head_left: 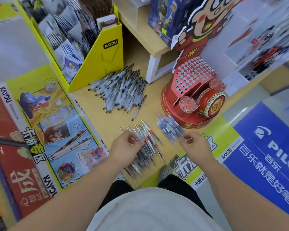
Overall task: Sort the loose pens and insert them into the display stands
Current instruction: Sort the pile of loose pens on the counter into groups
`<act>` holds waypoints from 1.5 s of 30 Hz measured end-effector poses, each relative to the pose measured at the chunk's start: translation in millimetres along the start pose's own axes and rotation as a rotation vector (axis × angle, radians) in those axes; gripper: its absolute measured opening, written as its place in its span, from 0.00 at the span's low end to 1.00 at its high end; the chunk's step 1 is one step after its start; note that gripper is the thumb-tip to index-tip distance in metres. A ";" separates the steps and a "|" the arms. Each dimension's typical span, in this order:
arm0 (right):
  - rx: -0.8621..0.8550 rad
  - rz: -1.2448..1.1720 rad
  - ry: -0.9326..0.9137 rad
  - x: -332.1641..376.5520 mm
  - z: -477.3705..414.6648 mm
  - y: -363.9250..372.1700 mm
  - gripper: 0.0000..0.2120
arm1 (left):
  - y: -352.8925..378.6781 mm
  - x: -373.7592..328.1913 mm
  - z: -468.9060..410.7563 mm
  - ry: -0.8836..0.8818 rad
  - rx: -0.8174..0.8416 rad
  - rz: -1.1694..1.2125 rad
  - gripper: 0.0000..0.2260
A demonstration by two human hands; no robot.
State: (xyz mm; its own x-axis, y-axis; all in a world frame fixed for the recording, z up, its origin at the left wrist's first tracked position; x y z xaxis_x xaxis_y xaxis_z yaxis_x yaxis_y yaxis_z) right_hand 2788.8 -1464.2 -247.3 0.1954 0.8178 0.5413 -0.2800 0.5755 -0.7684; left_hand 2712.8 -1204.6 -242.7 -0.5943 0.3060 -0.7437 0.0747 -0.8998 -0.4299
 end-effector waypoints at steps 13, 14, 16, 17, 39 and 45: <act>0.296 0.085 -0.197 -38.6 -76.4 -11.6 0.21 | 119.6 -55.4 -23.2 -0.142 -0.125 -0.098 0.23; 0.302 0.092 -0.251 -41.3 -80.7 -13.3 0.18 | 127.9 -58.5 -24.6 -0.151 -0.143 -0.104 0.24; 0.305 0.045 -0.333 -45.3 -86.1 -17.9 0.12 | 141.7 -66.7 -28.8 -0.166 -0.169 -0.140 0.27; 0.312 0.021 -0.361 -46.9 -87.0 -19.6 0.11 | 147.9 -70.3 -31.0 -0.173 -0.172 -0.163 0.29; 0.301 0.080 -0.350 -37.4 -101.3 3.6 0.10 | 184.4 -72.6 -68.7 -0.354 -0.372 -0.059 0.33; 0.351 0.038 -0.293 -35.2 -103.5 13.5 0.09 | 182.9 -71.6 -69.6 -0.404 -0.363 -0.061 0.21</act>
State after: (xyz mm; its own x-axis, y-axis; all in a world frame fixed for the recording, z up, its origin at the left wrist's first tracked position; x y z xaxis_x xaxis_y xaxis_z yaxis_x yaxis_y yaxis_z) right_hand 2875.4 -1485.1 -312.1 -0.0808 0.7746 0.6272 -0.5931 0.4684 -0.6548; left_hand 2824.8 -1369.4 -303.7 -0.8612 0.1458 -0.4869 0.2598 -0.6970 -0.6683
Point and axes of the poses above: each hand's wrist, its own z-axis away from the middle knuckle, its own y-axis out of the palm, x = y × z, the point moved 2 cm from there along -z, towards the middle knuckle, and after that the axes turned 2 degrees about -x, right-handed, at the moved point
